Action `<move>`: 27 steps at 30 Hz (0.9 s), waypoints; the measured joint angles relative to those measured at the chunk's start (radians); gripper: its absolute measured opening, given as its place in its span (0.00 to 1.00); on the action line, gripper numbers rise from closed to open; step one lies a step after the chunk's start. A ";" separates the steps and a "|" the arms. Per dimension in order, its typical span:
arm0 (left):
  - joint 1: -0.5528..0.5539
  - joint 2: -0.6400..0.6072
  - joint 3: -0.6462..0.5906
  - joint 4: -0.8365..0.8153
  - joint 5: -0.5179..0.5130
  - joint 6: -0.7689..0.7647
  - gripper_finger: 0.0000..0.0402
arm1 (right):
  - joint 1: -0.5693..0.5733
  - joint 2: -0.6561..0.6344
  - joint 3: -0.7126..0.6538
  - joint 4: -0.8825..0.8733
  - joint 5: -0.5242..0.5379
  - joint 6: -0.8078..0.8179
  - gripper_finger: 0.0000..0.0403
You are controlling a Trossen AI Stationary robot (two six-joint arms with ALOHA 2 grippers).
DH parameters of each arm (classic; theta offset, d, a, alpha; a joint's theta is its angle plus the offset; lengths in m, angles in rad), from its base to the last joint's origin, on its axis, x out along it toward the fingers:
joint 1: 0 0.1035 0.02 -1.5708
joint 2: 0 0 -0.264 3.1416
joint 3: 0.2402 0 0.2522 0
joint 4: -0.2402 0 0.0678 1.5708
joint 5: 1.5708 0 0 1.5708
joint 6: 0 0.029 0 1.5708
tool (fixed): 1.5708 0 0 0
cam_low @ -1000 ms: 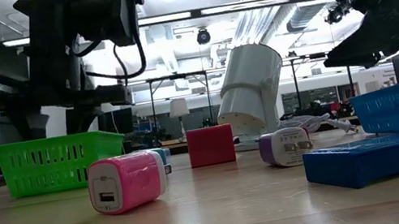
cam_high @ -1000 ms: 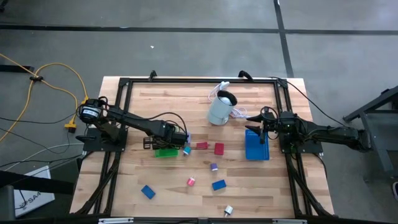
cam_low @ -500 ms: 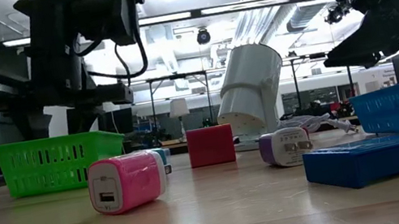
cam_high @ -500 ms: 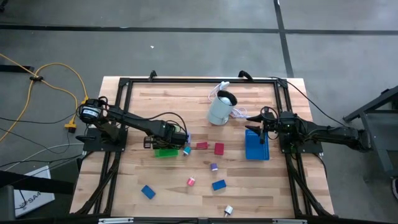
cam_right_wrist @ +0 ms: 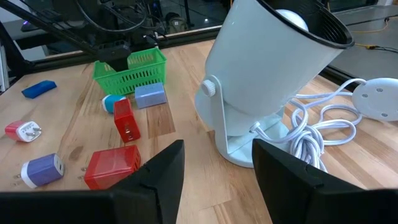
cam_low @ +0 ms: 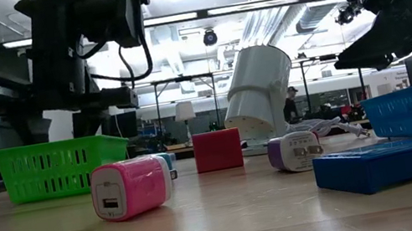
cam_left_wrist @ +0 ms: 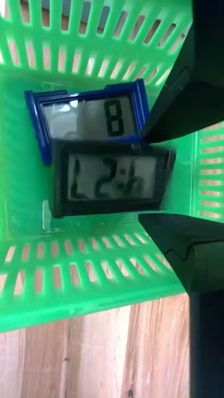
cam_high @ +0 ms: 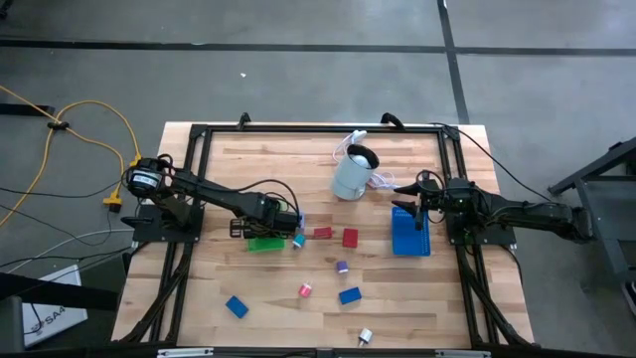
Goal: Pick & Place Office items
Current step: Put the black digital timer into the green bin, then put the left blue digital timer into the green bin
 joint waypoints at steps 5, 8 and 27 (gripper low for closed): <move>0.000 0.000 0.000 0.000 0.000 -0.001 0.50 | 0.000 0.000 0.000 0.000 0.000 0.000 0.44; 0.000 0.000 0.000 0.000 0.000 -0.001 0.51 | 0.000 0.000 0.000 0.000 0.000 0.000 0.44; 0.000 0.000 0.000 0.001 0.001 0.041 0.51 | 0.000 0.000 0.000 0.000 0.000 0.000 0.44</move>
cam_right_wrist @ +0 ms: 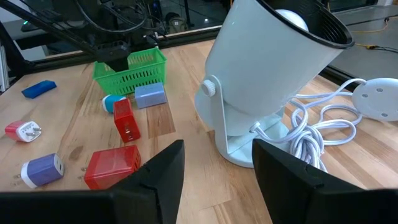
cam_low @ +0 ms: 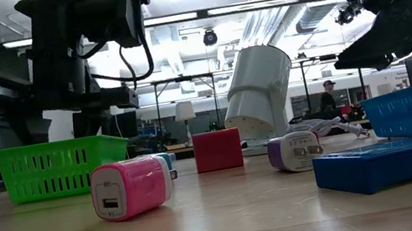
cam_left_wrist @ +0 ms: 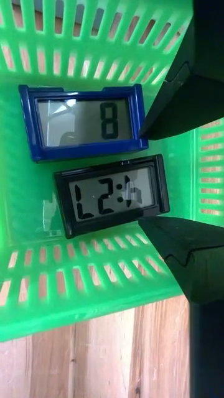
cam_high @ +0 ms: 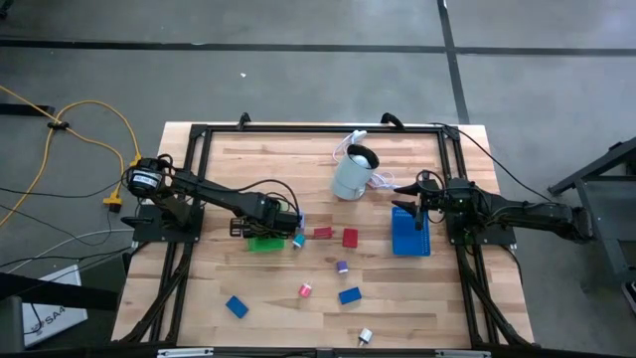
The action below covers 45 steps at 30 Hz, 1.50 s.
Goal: Pick & Place Office items
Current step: Put the left blue digital timer into the green bin
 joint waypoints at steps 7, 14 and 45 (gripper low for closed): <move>0.000 -0.003 0.000 0.024 0.000 0.039 0.51 | 0.000 0.000 0.000 0.000 0.000 0.000 0.44; 0.000 -0.046 0.002 0.040 -0.022 0.094 0.51 | 0.000 0.000 0.000 0.000 0.000 0.000 0.44; 0.000 -0.195 0.003 0.160 -0.067 0.488 0.51 | 0.000 0.000 0.000 0.000 0.000 0.000 0.44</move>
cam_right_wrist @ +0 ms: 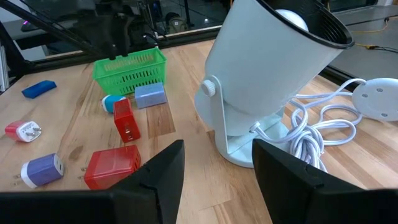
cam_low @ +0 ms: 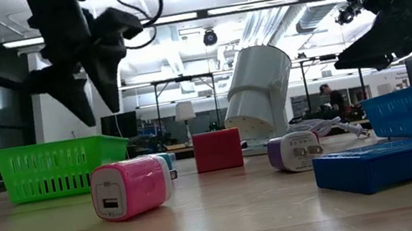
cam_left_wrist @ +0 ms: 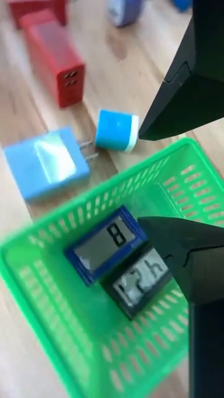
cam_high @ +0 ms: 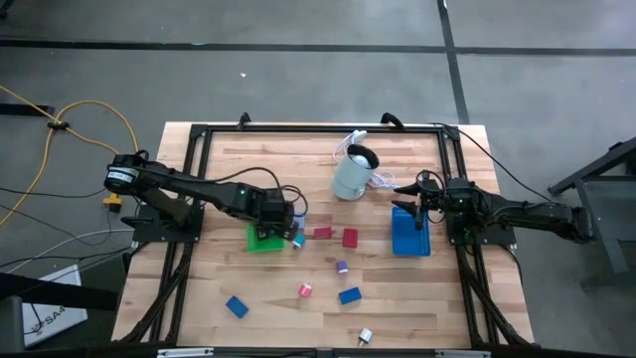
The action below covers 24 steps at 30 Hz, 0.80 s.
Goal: Pick & Place Office items
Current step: Put the left blue digital timer into the green bin
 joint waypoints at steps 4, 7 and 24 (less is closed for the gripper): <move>0.000 0.000 0.000 0.025 0.060 0.125 0.51 | 0.000 0.000 0.000 0.000 0.000 0.000 0.44; 0.000 0.000 0.000 0.033 0.123 0.183 0.51 | 0.000 0.000 0.000 0.000 0.000 0.000 0.44; 0.000 0.000 -0.001 0.040 0.188 0.516 0.51 | 0.000 0.000 0.000 0.000 0.000 0.000 0.44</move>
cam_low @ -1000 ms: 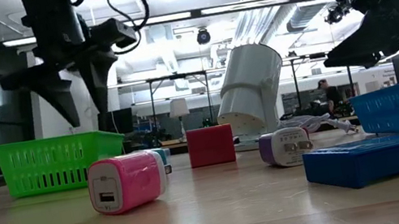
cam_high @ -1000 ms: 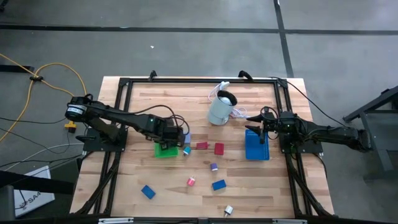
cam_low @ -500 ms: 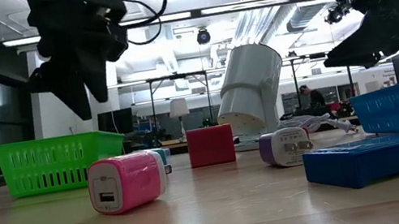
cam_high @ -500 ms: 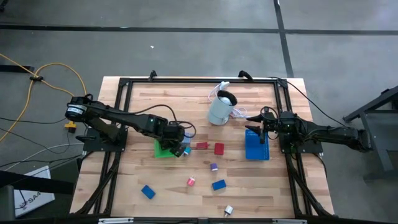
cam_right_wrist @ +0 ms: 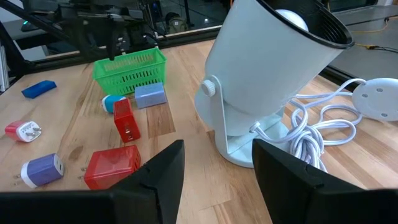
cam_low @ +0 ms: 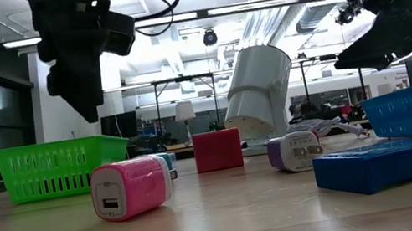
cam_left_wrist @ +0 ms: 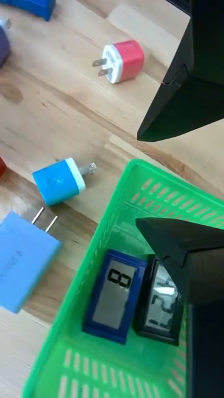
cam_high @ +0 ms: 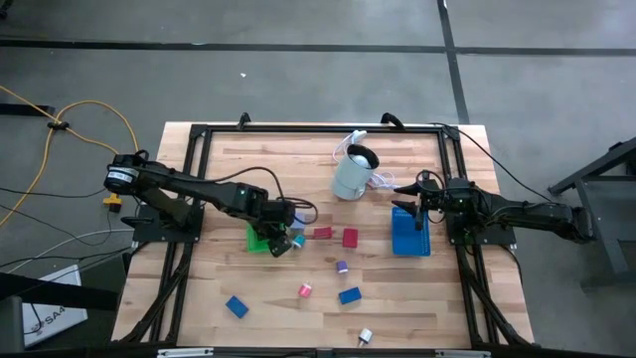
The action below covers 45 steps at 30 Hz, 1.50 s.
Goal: Pick & Place Office items
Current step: Put the left blue digital timer into the green bin
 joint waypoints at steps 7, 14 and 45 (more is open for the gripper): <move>0.000 -0.004 -0.001 0.054 -0.004 0.094 0.51 | 0.000 0.000 0.000 0.000 0.000 0.000 0.44; -0.005 -0.004 -0.001 0.125 0.052 0.168 0.51 | 0.000 0.000 0.000 0.000 0.000 0.000 0.44; -0.471 -0.156 0.000 0.007 -0.211 0.315 0.51 | 0.000 0.000 0.000 0.000 0.000 0.000 0.44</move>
